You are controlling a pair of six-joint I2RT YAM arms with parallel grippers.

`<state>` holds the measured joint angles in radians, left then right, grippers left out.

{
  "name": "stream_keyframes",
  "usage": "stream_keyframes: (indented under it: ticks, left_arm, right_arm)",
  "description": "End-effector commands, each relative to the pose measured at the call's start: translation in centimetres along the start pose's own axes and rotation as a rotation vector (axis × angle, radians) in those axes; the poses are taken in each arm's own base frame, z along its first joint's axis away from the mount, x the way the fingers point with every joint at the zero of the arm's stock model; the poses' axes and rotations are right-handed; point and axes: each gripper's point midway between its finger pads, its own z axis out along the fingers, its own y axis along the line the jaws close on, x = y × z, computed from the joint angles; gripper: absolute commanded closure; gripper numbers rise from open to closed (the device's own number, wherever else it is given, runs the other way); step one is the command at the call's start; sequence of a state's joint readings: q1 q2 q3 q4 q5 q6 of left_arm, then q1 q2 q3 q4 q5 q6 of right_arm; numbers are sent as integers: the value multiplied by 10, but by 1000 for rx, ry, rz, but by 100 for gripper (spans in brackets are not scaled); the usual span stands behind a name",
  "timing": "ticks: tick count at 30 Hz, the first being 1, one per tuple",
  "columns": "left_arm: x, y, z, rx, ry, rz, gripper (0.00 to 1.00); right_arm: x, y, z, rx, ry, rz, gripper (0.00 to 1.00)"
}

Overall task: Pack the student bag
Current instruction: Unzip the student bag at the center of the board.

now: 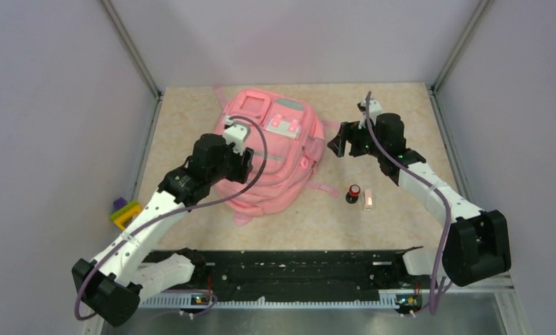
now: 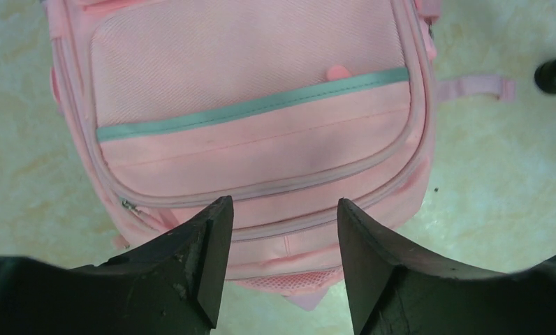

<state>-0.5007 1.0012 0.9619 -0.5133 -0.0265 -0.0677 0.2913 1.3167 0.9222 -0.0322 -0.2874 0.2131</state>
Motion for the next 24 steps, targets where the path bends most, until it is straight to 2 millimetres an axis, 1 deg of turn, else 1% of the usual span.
stream_keyframes:
  ticks: [1, 4, 6, 8, 14, 16, 20, 24]
  left_arm:
    - [19, -8, 7, 26, 107, 373, 37]
    - [27, -21, 14, 103, 121, 459, 36]
    - [29, -19, 20, 96, 119, 499, 35]
    - [27, -12, 24, 57, 105, 525, 35]
    - [14, 7, 33, -69, 74, 566, 35]
    - [8, 11, 33, -102, 63, 564, 36]
    - [-8, 15, 33, -143, -3, 556, 38]
    - [-15, 19, 35, -177, -16, 558, 41]
  right_arm:
    - [13, 15, -23, -50, 26, 47, 19]
    - [23, 23, -36, -81, 39, 76, 19]
    - [31, 26, -43, -88, 48, 88, 19]
    - [38, 26, -50, -84, 54, 96, 19]
    - [53, 31, -65, -102, 62, 90, 19]
    - [59, 30, -68, -98, 73, 90, 19]
    - [74, 28, -72, -93, 106, 92, 19]
    - [89, 24, -76, -79, 142, 94, 19]
